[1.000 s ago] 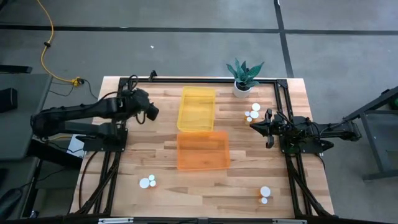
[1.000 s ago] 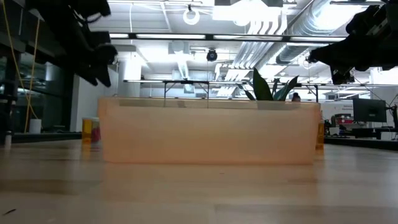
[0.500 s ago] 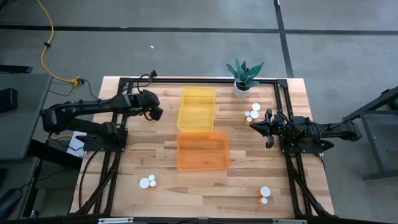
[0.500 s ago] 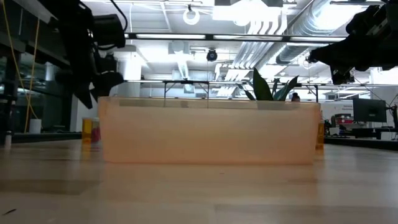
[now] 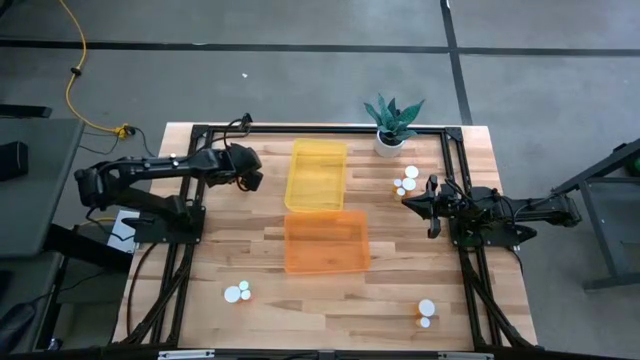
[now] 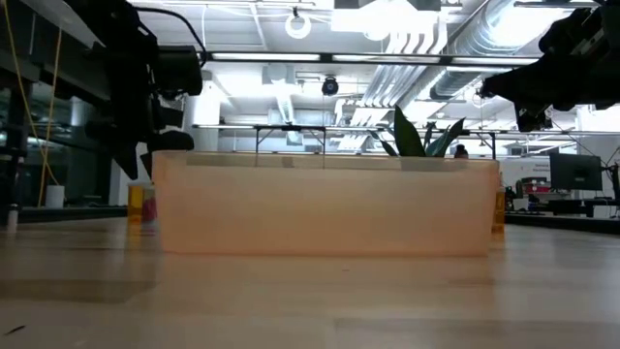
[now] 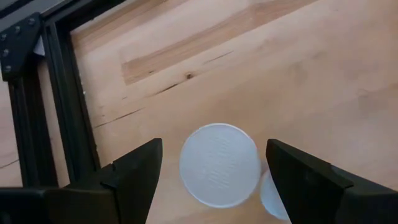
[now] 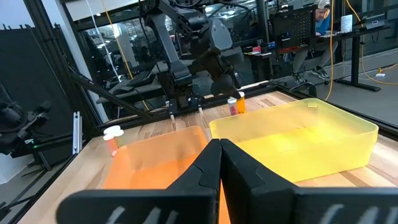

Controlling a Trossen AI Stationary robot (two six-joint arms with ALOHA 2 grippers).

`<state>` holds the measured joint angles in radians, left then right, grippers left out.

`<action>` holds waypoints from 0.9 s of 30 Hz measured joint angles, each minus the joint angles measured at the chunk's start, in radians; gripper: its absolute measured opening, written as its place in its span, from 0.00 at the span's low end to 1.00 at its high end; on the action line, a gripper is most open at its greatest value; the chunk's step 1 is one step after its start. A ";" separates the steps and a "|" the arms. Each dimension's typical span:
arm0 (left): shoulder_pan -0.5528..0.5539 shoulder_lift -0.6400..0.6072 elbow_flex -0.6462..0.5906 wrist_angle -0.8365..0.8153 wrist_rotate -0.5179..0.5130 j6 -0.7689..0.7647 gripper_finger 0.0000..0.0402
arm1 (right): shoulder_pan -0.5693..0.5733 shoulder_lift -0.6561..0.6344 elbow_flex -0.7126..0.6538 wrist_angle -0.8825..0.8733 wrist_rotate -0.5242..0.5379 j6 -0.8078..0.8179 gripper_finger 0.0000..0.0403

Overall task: Pick and place medicine bottles into bin by pill shape (circle, oval)
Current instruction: Put the orange capsule bottle into the yellow bin

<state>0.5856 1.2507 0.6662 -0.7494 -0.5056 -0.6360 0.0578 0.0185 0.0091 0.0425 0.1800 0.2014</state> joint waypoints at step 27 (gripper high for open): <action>0.021 0.048 0.000 0.027 0.052 -0.009 0.69 | 0.000 0.000 0.000 0.000 0.000 0.000 0.00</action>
<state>0.6067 1.2987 0.6662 -0.7228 -0.4539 -0.6449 0.0578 0.0185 0.0093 0.0425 0.1802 0.2016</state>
